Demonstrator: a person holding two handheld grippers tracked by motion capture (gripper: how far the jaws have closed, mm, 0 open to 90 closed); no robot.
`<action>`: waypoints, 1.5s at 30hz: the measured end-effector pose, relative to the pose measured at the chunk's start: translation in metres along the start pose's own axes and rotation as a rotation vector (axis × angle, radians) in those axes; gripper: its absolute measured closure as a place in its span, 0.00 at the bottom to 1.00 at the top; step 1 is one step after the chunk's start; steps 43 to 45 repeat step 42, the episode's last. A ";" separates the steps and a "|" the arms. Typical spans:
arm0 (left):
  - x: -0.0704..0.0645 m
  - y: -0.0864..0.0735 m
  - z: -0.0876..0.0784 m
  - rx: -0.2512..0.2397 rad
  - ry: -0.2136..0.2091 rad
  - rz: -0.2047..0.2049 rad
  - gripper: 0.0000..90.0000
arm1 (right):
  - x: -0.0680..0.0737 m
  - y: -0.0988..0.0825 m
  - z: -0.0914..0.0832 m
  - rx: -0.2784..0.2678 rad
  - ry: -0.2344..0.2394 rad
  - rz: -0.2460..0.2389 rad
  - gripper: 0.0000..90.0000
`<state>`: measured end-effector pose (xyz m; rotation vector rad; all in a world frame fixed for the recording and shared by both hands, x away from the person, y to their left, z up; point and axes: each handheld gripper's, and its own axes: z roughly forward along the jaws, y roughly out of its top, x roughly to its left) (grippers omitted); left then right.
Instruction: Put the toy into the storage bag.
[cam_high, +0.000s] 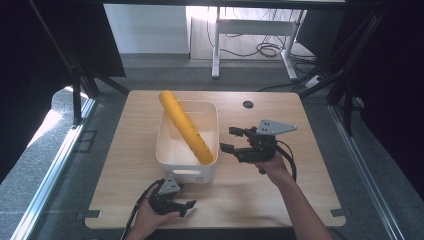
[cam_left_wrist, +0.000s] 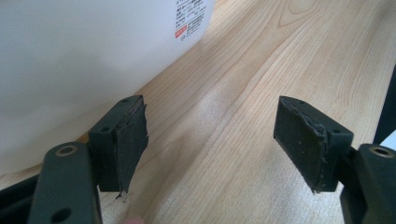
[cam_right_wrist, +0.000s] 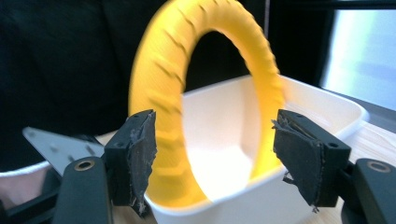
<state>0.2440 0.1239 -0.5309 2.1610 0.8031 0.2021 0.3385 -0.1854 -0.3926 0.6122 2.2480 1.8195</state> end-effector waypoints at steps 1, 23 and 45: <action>0.000 0.000 0.000 0.001 0.002 0.001 0.29 | -0.002 -0.008 -0.007 0.015 -0.027 -0.007 0.34; 0.000 0.000 -0.002 -0.008 0.008 -0.014 0.29 | -0.031 -0.103 -0.069 0.184 -0.219 0.099 0.34; 0.002 0.000 -0.004 -0.009 0.013 -0.012 0.29 | -0.037 -0.108 -0.074 0.199 -0.288 0.096 0.34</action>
